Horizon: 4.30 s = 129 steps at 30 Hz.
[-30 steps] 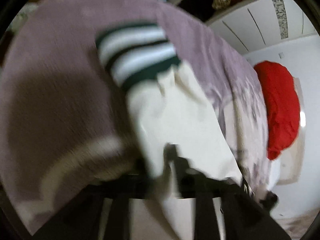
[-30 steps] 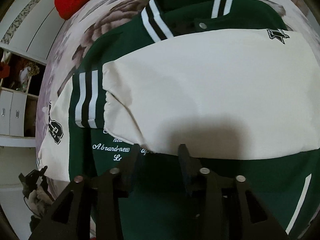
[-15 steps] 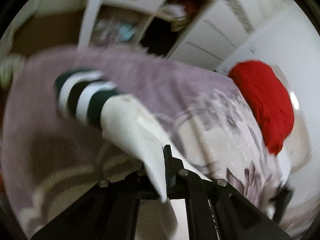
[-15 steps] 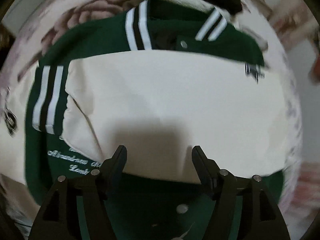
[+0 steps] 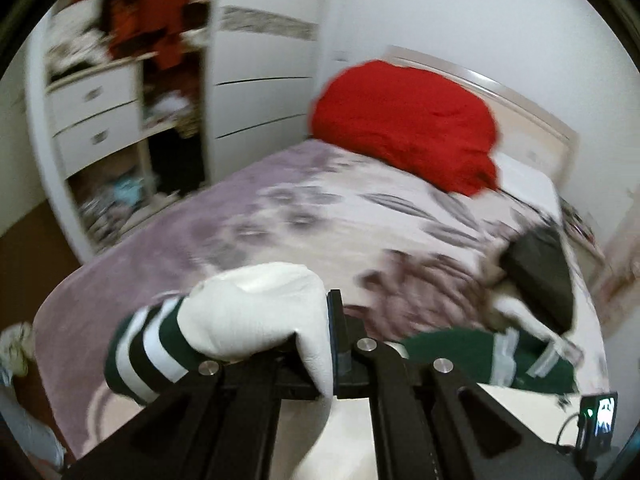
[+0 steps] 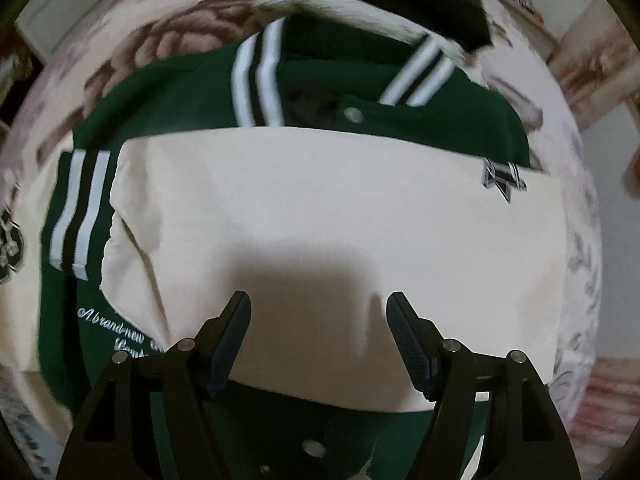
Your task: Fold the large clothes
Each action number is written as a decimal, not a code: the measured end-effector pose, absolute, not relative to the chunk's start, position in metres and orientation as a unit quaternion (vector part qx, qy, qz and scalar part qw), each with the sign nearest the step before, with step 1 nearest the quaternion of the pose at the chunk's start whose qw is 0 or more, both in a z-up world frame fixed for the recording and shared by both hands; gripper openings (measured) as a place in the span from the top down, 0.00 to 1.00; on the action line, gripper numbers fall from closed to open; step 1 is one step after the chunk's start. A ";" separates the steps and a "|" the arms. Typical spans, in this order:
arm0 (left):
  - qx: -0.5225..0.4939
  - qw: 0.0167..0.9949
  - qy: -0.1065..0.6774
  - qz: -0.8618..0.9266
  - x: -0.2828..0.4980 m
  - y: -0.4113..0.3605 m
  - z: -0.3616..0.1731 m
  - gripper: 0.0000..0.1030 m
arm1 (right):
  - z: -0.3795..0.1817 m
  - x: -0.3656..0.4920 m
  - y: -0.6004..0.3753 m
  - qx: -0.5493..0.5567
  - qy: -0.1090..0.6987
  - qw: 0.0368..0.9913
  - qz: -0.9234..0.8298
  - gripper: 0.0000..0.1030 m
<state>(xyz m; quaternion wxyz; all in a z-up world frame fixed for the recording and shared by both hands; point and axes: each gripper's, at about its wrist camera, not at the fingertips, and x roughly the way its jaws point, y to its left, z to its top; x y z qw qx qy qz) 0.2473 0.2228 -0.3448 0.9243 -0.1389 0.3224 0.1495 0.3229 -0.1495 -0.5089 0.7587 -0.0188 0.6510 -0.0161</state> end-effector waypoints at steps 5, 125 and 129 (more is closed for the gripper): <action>-0.121 0.934 0.332 0.049 0.278 0.097 -0.331 1.00 | -0.492 0.301 -0.244 0.061 0.658 0.749 -0.040 0.30; -0.559 0.641 0.469 0.238 -0.070 0.035 -0.602 0.33 | -0.588 0.109 -0.487 0.184 0.833 0.501 0.146 0.74; -0.504 0.682 0.462 0.259 -0.071 0.033 -0.574 0.75 | -0.579 0.122 -0.475 0.168 0.829 0.513 0.147 0.74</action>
